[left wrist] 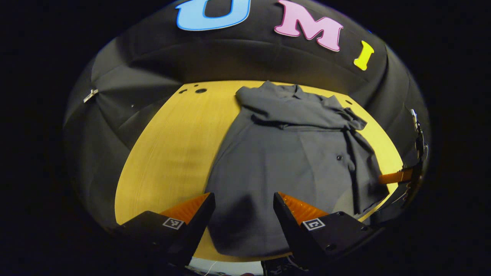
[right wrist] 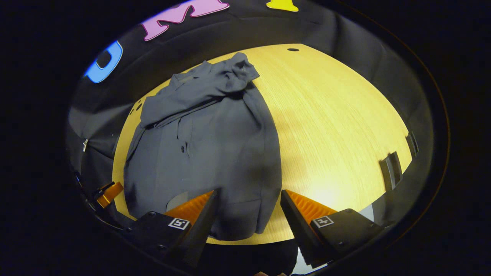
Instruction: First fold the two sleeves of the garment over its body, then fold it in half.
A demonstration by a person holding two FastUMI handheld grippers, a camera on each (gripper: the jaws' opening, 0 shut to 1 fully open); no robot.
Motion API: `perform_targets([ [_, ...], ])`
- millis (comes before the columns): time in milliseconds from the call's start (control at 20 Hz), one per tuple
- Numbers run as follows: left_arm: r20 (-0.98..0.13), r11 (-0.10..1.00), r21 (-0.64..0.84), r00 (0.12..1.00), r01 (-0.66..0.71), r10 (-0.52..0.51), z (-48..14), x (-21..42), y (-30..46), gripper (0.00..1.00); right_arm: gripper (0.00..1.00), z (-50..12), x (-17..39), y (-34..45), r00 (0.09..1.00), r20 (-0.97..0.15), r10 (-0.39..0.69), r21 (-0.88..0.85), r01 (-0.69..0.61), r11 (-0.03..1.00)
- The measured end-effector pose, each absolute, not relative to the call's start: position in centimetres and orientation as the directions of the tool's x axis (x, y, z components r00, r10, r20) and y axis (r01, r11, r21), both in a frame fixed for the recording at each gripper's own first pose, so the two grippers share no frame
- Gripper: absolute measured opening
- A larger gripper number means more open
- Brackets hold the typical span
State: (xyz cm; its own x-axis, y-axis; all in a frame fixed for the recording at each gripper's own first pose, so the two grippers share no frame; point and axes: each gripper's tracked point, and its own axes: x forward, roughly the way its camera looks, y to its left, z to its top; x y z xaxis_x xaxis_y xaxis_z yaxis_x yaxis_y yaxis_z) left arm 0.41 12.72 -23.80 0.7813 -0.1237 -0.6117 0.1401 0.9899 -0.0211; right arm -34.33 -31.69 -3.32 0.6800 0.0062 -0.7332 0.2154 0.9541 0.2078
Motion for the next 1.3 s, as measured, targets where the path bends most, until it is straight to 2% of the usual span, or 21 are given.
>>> perform_targets([
  [450,-0.68,0.99,-0.14,0.724,0.028,-0.116,-28.3,-2.6,13.9,0.96,0.99,-5.7,-34.6,-29.2,0.6,-0.8,-0.001,0.148,0.199,0.969],
  [750,-0.708,0.996,-0.048,0.701,0.073,-0.085,-29.3,-2.8,13.0,0.98,1.0,-6.3,-34.5,-28.4,0.557,-0.829,-0.058,0.01,0.119,0.993],
  [800,-0.713,0.996,-0.017,0.697,0.083,-0.07,-29.6,-2.7,12.8,0.97,0.95,-6.3,-34.3,-27.9,0.556,-0.829,-0.051,0.01,0.107,0.994],
  [850,-0.719,0.994,0.008,0.692,0.105,-0.067,-29.8,-2.6,12.4,0.96,0.83,-6.5,-34.2,-27.6,0.552,-0.833,-0.046,0.01,0.098,0.995],
  [900,-0.714,0.992,0.008,0.695,0.126,-0.082,-29.6,-2.5,11.8,0.93,0.76,-6.5,-34.0,-27.1,0.553,-0.832,-0.037,0.013,0.086,0.996],
  [950,-0.717,0.989,0.011,0.691,0.144,-0.093,-29.5,-2.6,11.2,0.85,0.53,-6.6,-34.0,-26.7,0.553,-0.833,-0.028,0.016,0.074,0.997],
  [1000,-0.718,0.986,0.015,0.689,0.164,-0.104,-29.5,-2.7,10.9,0.77,0.64,-6.4,-34.0,-26.3,0.555,-0.832,-0.011,0.027,0.06,0.998],
  [1050,-0.717,0.985,0.015,0.689,0.173,-0.11,-29.5,-2.6,10.7,0.65,0.42,-6.5,-33.9,-26.0,0.558,-0.83,0.006,0.043,0.053,0.998],
  [1100,-0.716,0.984,0.007,0.687,0.18,-0.121,-29.5,-2.5,10.5,0.46,0.34,-6.5,-33.9,-25.8,0.561,-0.828,0.025,0.065,0.051,0.997],
  [1150,-0.714,0.982,-0.003,0.687,0.187,-0.133,-29.4,-2.5,10.2,0.41,0.12,-6.5,-33.9,-25.7,0.562,-0.826,0.041,0.088,0.057,0.994],
  [1200,-0.712,0.981,-0.019,0.687,0.191,-0.147,-29.3,-2.4,10.0,0.35,0.15,-6.4,-33.8,-25.7,0.568,-0.821,0.06,0.116,0.063,0.991],
  [1250,-0.708,0.981,-0.037,0.688,0.188,-0.158,-29.3,-2.2,9.8,0.28,0.07,-6.3,-33.7,-25.5,0.574,-0.815,0.084,0.154,0.076,0.985],
  [1300,-0.702,0.982,-0.057,0.692,0.182,-0.169,-29.1,-2.0,9.9,0.16,0.07,-6.3,-33.6,-25.4,0.575,-0.811,0.11,0.19,0.08,0.979],
])
